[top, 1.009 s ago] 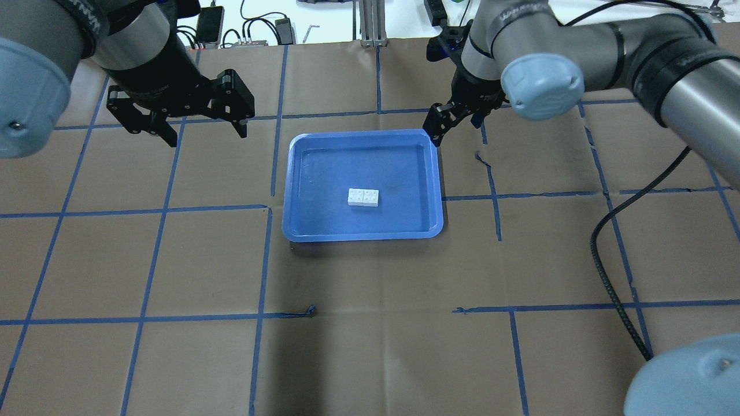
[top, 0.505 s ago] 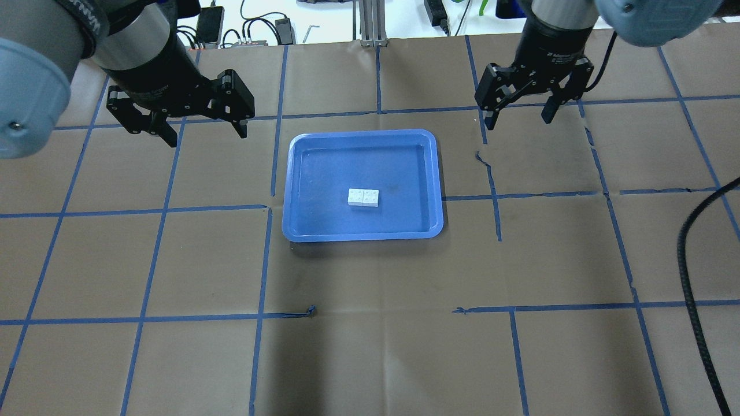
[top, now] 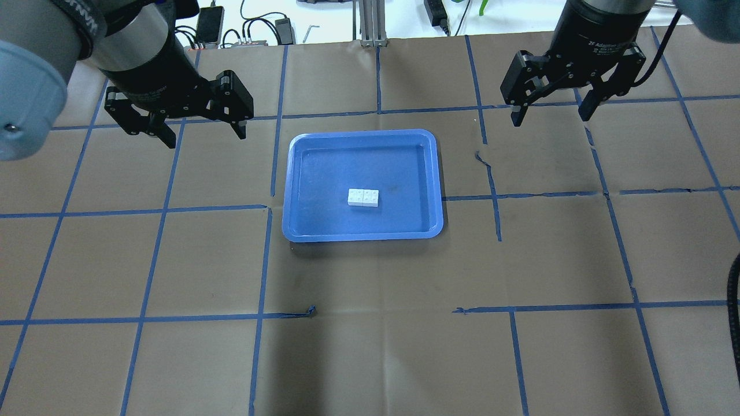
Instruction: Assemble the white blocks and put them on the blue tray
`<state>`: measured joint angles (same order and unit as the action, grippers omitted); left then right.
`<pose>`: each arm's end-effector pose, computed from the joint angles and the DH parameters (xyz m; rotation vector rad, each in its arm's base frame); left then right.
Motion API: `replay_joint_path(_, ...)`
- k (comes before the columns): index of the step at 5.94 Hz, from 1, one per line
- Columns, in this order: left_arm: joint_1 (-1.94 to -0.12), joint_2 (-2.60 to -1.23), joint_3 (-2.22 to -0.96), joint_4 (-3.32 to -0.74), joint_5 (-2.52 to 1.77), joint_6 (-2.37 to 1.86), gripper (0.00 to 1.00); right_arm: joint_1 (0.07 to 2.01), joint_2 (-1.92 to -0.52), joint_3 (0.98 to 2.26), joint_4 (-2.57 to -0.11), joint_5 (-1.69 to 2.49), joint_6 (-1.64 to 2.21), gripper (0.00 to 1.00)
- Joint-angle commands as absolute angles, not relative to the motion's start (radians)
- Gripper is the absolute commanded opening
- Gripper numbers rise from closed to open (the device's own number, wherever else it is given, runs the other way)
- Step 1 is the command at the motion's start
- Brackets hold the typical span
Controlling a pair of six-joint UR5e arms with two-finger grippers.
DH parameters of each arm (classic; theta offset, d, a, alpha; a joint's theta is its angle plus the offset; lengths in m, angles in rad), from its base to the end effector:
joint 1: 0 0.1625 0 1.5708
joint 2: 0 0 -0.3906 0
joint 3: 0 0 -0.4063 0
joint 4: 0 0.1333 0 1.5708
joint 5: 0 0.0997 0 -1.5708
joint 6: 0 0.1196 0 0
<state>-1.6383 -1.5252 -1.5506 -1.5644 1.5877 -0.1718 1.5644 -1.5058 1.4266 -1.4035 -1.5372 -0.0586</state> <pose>-0.1644 -0.4857 0.4673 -0.1642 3.1270 -0.1154 0.1340 -0.5201 0.4566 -0.0787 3.1013 0.1350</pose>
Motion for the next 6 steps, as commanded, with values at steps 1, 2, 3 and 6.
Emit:
replay_joint_path(1, -1.638, -1.525, -1.551, -1.565, 1.588, -0.172, 0.99, 1.565, -1.509, 1.465, -1.431, -1.537, -0.009, 1.0)
replay_joint_path(2, -1.638, -1.525, -1.551, -1.565, 1.588, -0.172, 0.99, 1.565, -1.511, 1.465, -1.448, -1.56, -0.009, 1.0)
replay_joint_path(3, -1.638, -1.525, -1.551, -1.565, 1.588, -0.172, 0.99, 1.563, -1.511, 1.465, -1.447, -1.58, -0.009, 1.0)
replay_joint_path(6, -1.64, -1.525, -1.551, -1.565, 1.588, -0.172, 0.99, 1.565, -1.511, 1.466, -1.445, -1.58, -0.008, 1.0)
